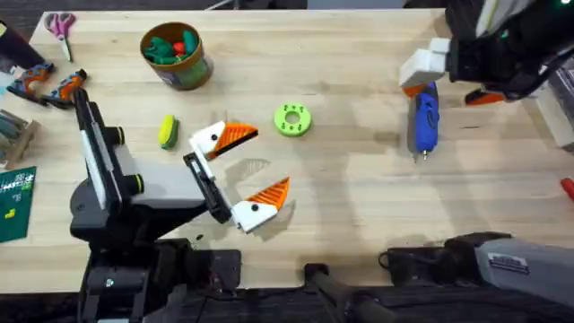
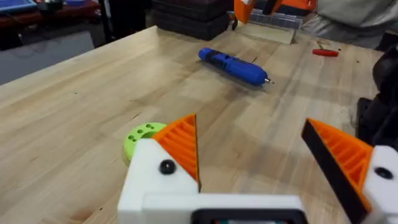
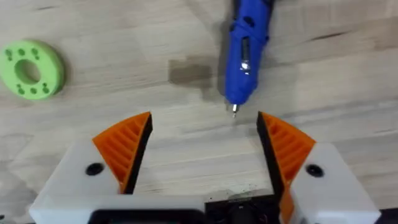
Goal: Pick up the gripper from the table and insert it into the empty holder that is missing its gripper. Then pick up a screw, insert it into the mounting hole, and use the screwdriver to tighten it. Finally, clean up the table by picking up the vegetable and placing it into the bucket.
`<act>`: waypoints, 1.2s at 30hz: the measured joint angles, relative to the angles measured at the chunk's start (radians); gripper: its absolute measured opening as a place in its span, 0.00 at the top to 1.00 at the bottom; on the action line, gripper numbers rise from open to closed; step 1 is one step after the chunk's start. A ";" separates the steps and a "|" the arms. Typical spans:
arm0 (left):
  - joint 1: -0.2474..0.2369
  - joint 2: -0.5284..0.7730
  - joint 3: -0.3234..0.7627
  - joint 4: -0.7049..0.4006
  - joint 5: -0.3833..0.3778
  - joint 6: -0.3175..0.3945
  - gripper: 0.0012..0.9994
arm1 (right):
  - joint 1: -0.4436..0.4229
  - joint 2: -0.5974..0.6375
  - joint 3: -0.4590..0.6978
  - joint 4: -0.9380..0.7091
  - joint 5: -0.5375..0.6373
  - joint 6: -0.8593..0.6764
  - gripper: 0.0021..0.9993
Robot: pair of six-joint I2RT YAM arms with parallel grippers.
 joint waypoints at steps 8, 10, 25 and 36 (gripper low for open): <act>0.000 0.000 0.000 0.000 0.000 -0.001 0.59 | -0.152 0.001 -0.005 0.033 -0.002 -0.053 0.01; 0.000 0.000 0.000 0.000 0.000 0.000 0.89 | -0.187 0.004 -0.005 0.039 -0.011 -0.076 0.01; 0.000 0.000 0.000 0.000 0.000 0.003 1.00 | -0.232 0.192 -0.005 0.118 -0.042 -0.274 0.01; 0.000 0.000 0.000 0.000 0.000 0.003 1.00 | -0.285 0.383 -0.006 0.233 -0.072 -0.287 0.01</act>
